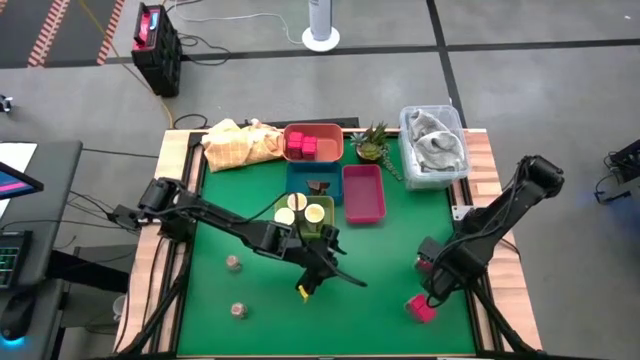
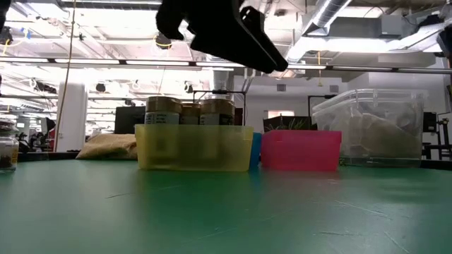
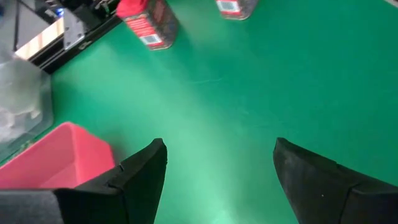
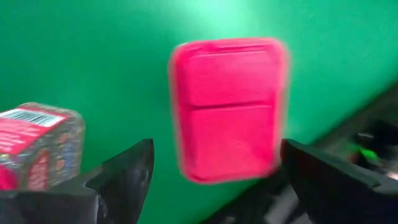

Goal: Sort spices by type
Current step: Put the top red seasoning can into the orange bin

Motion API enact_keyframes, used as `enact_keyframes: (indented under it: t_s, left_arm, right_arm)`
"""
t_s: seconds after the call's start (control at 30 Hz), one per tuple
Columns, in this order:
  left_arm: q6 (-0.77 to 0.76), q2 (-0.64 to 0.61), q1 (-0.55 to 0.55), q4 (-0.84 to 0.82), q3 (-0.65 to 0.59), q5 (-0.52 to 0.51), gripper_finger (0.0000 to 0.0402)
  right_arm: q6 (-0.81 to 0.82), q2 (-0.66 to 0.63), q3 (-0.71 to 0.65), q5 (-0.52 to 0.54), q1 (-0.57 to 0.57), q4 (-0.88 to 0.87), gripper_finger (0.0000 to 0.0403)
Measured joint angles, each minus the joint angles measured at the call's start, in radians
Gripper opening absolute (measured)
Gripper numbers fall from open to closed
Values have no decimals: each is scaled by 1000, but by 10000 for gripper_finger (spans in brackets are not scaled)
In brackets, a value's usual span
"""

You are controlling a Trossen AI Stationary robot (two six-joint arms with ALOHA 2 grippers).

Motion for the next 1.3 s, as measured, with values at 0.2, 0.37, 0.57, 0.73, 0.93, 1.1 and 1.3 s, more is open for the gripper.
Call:
enact_keyframes:
  t_s: [0.2,0.37,0.57,0.73,0.93,1.1,1.3]
  left_arm:
    - [18,0,35,1,0,0,279]
    - [17,0,55,-9,0,0,279]
    - [14,0,75,-2,33,3,279]
    - [-7,0,89,-12,39,10,279]
    - [-75,0,90,5,39,20,279]
    - [-170,0,90,63,39,22,279]
    - [-294,13,88,91,39,22,279]
  right_arm:
    - [-20,0,-63,-38,-12,19,340]
    - [-63,0,-63,-37,-21,14,285]
    - [-156,0,-63,-15,-75,18,234]
    - [-264,0,-63,30,-142,48,213]
    - [-439,0,-63,104,-238,154,191]
    - [-585,1,-63,134,-336,293,178]
    - [-677,1,-63,155,-425,469,176]
